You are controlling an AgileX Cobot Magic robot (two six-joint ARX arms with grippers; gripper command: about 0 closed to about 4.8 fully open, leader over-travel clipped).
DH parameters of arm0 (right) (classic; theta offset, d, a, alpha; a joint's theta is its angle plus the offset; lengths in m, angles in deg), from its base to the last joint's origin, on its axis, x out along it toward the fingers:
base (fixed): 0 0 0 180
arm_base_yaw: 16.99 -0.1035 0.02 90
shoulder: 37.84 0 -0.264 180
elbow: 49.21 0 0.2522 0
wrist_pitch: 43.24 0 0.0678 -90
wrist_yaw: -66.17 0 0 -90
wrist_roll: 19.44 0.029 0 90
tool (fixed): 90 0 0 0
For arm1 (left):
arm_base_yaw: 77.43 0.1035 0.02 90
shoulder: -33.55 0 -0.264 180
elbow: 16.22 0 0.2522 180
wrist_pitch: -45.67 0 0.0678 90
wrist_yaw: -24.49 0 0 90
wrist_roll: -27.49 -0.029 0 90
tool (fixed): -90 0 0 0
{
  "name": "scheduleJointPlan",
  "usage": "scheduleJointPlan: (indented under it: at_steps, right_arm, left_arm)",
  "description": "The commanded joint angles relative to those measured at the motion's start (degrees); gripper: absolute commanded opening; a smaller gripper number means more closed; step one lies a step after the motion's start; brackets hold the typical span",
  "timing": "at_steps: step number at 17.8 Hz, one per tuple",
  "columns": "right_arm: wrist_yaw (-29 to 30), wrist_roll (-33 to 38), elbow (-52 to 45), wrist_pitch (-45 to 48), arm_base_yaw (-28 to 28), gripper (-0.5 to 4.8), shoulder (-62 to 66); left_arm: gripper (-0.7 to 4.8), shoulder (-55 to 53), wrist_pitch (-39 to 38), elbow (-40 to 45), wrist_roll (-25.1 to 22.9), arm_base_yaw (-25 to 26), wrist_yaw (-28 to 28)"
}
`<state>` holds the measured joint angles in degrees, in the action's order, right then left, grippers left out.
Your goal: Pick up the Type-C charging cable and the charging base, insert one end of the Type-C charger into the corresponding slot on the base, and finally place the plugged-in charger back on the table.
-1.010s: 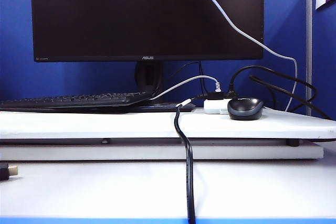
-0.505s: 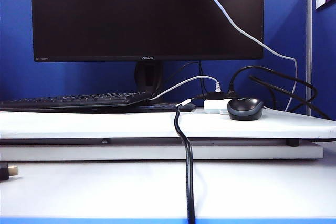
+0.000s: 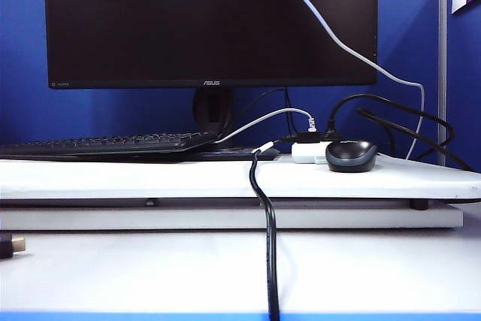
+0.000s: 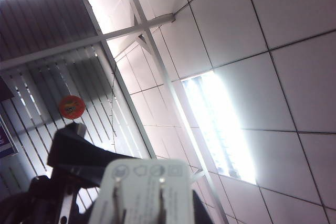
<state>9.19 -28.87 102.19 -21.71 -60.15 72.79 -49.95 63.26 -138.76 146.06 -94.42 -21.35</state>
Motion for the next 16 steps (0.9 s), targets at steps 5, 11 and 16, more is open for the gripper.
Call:
scheduleJointPlan:
  at_steps: [5,11,16]
  right_arm:
    - [13.5,14.9,0.2,-8.0,3.3,3.50,-3.1]
    - [16.0,16.9,0.2,-39.8,11.3,2.12,-8.8]
    - [16.2,16.9,0.2,-55.5,15.8,0.75,-10.4]
  left_arm:
    - [-0.06,0.7,3.3,-0.5,-0.9,-0.1,-0.9]
    - [-0.06,0.7,-1.7,-0.5,-17.8,-0.1,-1.6]
    - [-0.06,0.7,-18.4,-0.5,-41.1,-0.1,4.4]
